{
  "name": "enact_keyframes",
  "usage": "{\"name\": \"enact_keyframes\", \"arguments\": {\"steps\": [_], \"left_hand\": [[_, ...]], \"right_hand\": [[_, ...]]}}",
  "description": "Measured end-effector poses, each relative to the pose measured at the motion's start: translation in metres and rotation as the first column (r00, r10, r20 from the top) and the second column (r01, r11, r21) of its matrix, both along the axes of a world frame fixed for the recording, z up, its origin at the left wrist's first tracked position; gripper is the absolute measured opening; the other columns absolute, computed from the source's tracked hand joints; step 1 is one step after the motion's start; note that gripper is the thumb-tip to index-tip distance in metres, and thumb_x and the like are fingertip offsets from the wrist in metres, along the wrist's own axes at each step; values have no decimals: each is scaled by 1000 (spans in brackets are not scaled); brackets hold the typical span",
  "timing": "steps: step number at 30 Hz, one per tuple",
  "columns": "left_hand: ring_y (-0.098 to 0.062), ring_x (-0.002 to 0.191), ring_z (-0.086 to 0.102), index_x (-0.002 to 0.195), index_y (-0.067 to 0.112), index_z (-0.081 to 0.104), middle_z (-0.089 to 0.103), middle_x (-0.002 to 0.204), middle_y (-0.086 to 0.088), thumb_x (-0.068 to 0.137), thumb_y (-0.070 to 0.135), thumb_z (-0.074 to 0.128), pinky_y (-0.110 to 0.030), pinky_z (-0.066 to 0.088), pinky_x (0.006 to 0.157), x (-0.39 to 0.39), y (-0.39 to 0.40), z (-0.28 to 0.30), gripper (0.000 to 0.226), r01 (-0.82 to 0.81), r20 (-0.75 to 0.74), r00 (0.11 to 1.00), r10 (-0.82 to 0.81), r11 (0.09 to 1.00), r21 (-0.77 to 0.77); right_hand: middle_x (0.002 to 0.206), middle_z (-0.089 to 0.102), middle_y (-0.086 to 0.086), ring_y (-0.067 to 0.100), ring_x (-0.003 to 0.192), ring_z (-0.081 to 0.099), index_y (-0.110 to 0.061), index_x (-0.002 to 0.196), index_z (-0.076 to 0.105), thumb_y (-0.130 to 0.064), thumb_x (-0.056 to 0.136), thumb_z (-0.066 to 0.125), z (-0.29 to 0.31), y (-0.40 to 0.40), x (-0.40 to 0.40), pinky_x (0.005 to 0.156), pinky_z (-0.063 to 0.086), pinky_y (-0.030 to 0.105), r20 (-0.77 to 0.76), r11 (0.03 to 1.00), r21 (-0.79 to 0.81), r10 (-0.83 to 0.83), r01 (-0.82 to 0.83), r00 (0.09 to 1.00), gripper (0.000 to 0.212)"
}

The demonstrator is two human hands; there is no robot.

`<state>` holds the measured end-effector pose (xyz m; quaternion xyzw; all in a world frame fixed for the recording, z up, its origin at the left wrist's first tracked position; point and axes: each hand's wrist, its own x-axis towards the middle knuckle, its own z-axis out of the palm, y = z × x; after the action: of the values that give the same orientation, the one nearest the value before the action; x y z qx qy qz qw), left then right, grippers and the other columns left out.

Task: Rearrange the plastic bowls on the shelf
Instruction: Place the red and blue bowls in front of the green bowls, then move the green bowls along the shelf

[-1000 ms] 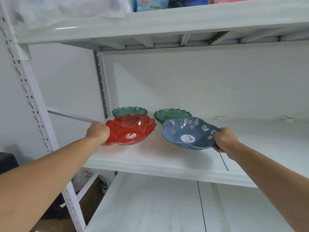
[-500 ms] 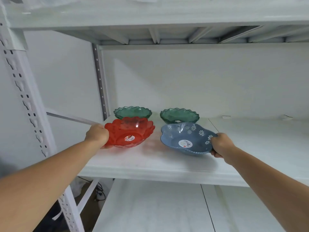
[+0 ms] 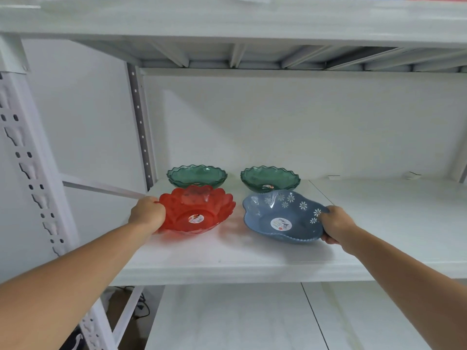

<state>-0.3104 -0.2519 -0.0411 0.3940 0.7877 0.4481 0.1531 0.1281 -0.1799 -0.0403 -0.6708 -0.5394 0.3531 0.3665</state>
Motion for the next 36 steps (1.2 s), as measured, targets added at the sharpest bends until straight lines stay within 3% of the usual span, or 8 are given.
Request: {"name": "enact_keyframes", "arguments": {"steps": [7, 12, 15, 17, 20, 22, 26, 36], "left_hand": [[-33, 101, 59, 112, 27, 66, 66, 115, -6, 93, 8, 47, -39, 53, 93, 0, 3, -7, 33, 24, 15, 1000, -24, 1000, 0], [-29, 101, 56, 114, 24, 65, 67, 121, -8, 95, 6, 46, -34, 44, 88, 1, 4, -13, 33, 33, 34, 999, -33, 999, -9], [-36, 109, 65, 119, 15, 68, 70, 127, -15, 93, 7, 46, -42, 55, 97, -2, 5, -15, 34, 28, 63, 998, -26, 999, -40], [-43, 110, 68, 125, 12, 68, 70, 123, -18, 91, 9, 46, -53, 59, 97, -6, 5, -17, 40, 29, 92, 995, -24, 998, -62], [-42, 118, 65, 127, 9, 67, 69, 133, -19, 96, 16, 48, -45, 55, 100, -7, 4, -17, 38, 12, 8, 1000, -11, 995, -103], [-40, 139, 53, 151, 13, 55, 55, 155, -16, 103, 34, 45, -43, 44, 110, -8, 4, -12, 54, -14, -102, 995, 2, 993, -116], [-37, 152, 36, 163, 25, 42, 39, 166, -8, 95, 62, 36, -52, 35, 121, -6, 4, 12, 78, 50, -268, 961, -65, 997, -61], [-22, 157, 35, 166, 32, 38, 36, 172, 3, 94, 77, 30, -43, 29, 125, 12, 6, 50, 85, 239, -349, 908, -232, 971, -22]], "right_hand": [[55, 56, 14, 20, 35, 46, 5, 103, 62, 1, 92, 37, -9, 9, 4, 38, 36, 21, 19, 999, -26, 28, -27, 999, 28], [72, 65, 23, 28, 56, 57, 1, 105, 65, -2, 92, 41, -18, 16, 8, 52, 47, 34, 17, 998, -31, 56, -55, 998, 27], [91, 73, 36, 32, 64, 61, -2, 104, 65, -7, 93, 44, -21, 18, 9, 62, 49, 41, 57, 997, -27, 80, -78, 995, 24], [80, 74, 32, 30, 59, 60, -4, 106, 65, -12, 95, 45, -23, 21, 11, 57, 48, 37, 114, 995, -19, 95, -93, 989, 24], [72, 69, 20, 29, 53, 63, 0, 112, 59, -25, 99, 44, -22, 26, 13, 51, 51, 32, 241, 996, -4, 93, -95, 966, 33], [102, 70, 22, 36, 81, 71, -2, 126, 53, -36, 101, 43, -18, 29, 13, 72, 58, 39, 346, 996, 40, 59, -78, 936, 43], [148, 47, 21, 43, 131, 49, -15, 154, 40, -51, 98, 40, -3, 35, 10, 104, 44, 49, 470, 988, 117, 35, -101, 882, 67], [163, 38, 8, 36, 147, 35, -31, 163, 28, -72, 91, 29, 30, 34, -17, 115, 33, 51, 629, 920, 159, 184, -357, 755, 82]]}}
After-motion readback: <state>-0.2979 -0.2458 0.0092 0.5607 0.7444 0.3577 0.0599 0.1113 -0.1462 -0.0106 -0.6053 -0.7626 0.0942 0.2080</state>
